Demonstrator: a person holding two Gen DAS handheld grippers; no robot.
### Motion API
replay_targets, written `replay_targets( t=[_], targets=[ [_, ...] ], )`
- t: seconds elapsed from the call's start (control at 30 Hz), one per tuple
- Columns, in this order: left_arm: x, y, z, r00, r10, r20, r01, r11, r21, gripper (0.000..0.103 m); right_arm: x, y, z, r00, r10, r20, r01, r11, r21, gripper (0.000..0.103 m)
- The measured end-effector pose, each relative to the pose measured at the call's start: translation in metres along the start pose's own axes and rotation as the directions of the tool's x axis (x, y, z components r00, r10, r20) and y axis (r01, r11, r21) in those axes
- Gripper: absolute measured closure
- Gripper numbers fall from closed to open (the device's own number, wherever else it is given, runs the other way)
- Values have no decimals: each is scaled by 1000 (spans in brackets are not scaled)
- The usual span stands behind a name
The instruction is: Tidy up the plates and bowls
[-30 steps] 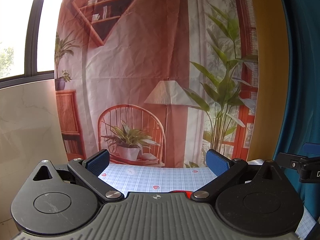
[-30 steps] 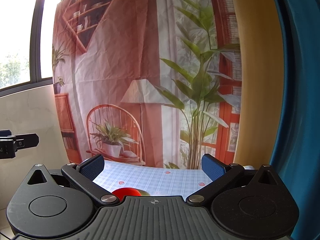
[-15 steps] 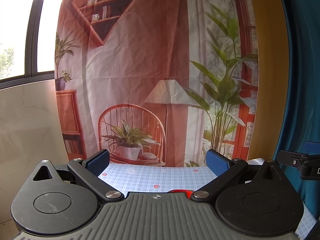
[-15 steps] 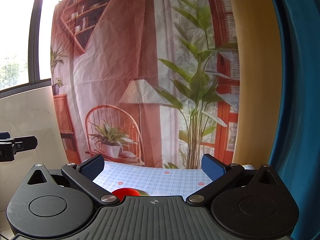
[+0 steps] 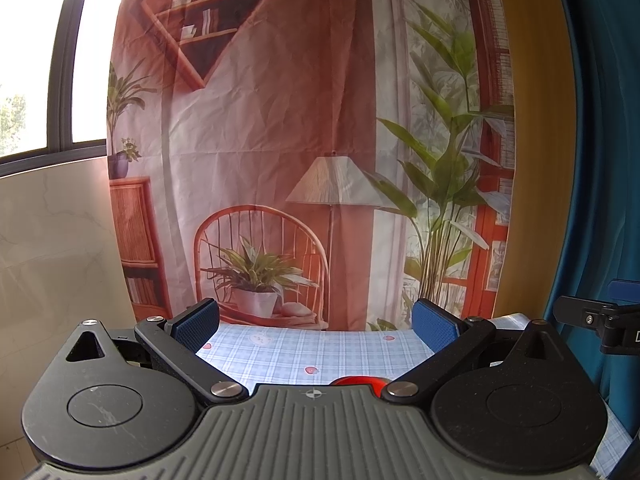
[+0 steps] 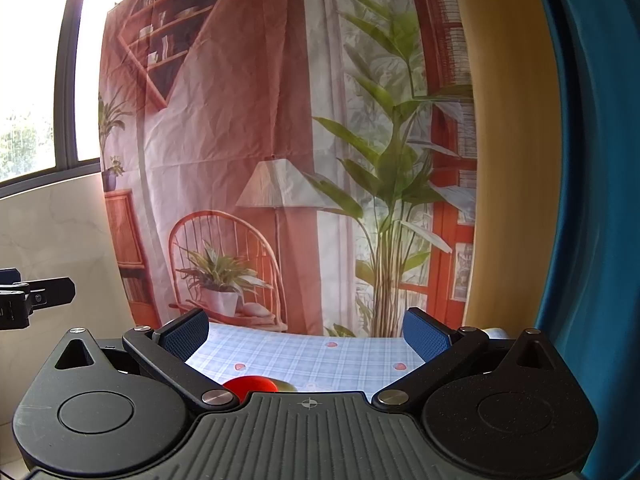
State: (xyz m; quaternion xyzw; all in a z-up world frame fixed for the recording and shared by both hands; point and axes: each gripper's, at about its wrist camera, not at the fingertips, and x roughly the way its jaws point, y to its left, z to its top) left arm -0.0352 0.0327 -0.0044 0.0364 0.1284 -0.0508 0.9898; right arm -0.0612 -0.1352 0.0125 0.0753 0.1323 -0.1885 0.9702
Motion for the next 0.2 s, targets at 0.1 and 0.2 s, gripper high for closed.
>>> replay_targets(
  t=[0.1,0.2],
  targets=[
    [0,1,1,1000,-3,7,3,1000,3,0,0,0,0,1000,0,0,0,1000,0,0],
    [0,2,1,1000,-8,6,8,1000,2,0,0,0,0,1000,0,0,0,1000,0,0]
  ],
)
